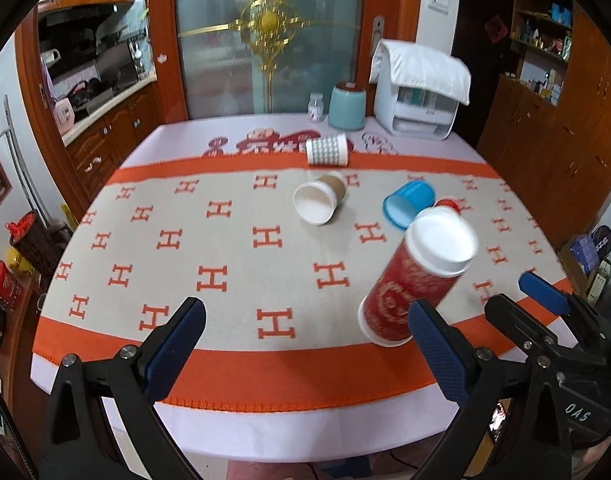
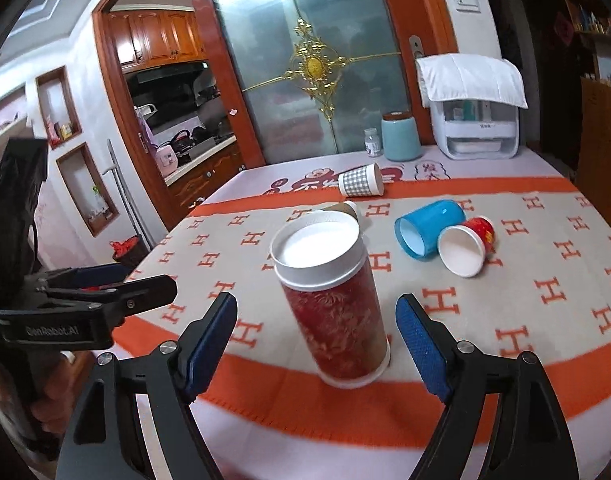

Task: Flip cup upside down
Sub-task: 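Rotate the red cup rim-down and lower it onto the cloth, then open the right gripper and release the upside-down red cup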

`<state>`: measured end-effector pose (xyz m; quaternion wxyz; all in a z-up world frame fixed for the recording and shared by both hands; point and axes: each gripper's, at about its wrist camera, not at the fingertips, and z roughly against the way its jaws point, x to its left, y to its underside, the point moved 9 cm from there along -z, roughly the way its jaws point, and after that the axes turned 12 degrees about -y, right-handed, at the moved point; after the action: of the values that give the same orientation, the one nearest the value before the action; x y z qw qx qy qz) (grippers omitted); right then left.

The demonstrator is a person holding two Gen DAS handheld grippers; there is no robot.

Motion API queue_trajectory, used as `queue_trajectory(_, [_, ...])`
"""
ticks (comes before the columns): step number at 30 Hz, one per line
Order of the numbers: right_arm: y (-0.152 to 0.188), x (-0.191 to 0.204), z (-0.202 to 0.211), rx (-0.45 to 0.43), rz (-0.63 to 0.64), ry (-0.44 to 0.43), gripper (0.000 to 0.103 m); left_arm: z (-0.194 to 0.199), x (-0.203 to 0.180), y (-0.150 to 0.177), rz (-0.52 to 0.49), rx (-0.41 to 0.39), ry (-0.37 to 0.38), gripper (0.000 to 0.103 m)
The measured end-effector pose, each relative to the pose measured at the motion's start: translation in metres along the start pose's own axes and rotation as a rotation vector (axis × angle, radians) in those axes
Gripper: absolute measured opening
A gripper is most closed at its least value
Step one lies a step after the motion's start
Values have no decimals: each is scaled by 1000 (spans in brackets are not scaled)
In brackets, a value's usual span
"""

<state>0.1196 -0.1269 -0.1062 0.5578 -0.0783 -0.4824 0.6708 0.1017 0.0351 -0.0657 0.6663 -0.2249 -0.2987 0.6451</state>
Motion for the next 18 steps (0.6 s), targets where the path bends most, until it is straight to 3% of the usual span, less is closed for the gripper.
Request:
queue_trajectory(9, [-28, 12, 85, 55, -81, 114, 84, 49, -17, -15, -7, -38, -73, 102])
queue_trajectory(18, [-47, 28, 136, 13, -60, 141, 86, 67, -28, -17, 5, -66, -98, 102])
